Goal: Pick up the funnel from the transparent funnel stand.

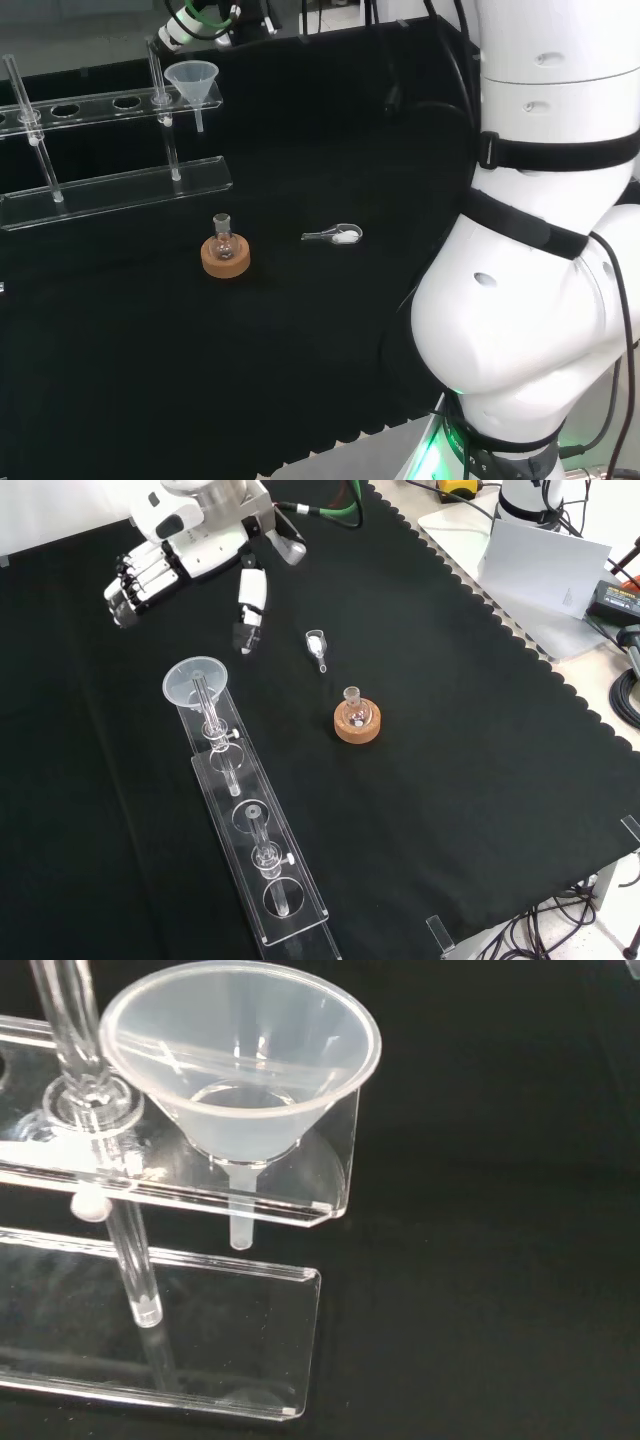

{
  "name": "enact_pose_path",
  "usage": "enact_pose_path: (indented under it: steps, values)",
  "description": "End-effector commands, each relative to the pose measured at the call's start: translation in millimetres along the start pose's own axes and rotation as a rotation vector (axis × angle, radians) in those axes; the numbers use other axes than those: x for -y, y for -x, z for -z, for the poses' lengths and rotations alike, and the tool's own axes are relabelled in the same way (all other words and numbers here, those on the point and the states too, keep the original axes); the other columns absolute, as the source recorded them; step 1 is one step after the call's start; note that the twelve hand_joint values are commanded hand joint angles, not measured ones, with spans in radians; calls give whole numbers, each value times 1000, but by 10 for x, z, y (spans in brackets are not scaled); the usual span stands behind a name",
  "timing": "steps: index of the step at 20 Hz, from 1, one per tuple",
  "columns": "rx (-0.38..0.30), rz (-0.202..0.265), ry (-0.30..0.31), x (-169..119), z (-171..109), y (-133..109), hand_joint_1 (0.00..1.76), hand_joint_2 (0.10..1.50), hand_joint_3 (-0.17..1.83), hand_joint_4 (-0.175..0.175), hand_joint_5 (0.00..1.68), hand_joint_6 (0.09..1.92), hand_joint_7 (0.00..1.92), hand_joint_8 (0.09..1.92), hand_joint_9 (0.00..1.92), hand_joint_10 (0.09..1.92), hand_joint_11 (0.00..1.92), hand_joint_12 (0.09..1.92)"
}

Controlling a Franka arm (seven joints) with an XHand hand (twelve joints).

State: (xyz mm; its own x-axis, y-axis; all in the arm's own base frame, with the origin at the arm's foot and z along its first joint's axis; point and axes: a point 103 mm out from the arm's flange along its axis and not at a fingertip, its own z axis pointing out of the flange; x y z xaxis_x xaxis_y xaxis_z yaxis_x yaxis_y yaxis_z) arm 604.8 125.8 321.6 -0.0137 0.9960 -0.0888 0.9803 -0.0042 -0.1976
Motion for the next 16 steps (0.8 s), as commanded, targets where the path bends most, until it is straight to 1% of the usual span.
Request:
enact_pose_path:
  steps: [1,4,7,9,13,16]
  values:
    - [-24,91,-5,-243,-216,103,388,667,-1,-2,0,87,101,101,45,90,0,783]
    - [-21,104,-27,-303,-316,72,391,666,-1,-2,0,87,100,103,44,92,0,784]
    - [-24,126,-34,-395,-379,0,395,666,-1,-3,0,87,102,107,45,98,0,784]
    - [-27,111,-38,-444,-413,-13,396,666,-1,-3,0,87,104,110,45,102,0,784]
    - [-29,112,-48,-531,-479,-21,401,667,0,-3,0,87,105,116,47,113,0,786]
    - [-30,122,-59,-540,-560,6,405,668,0,-1,0,87,86,172,10,222,0,814]
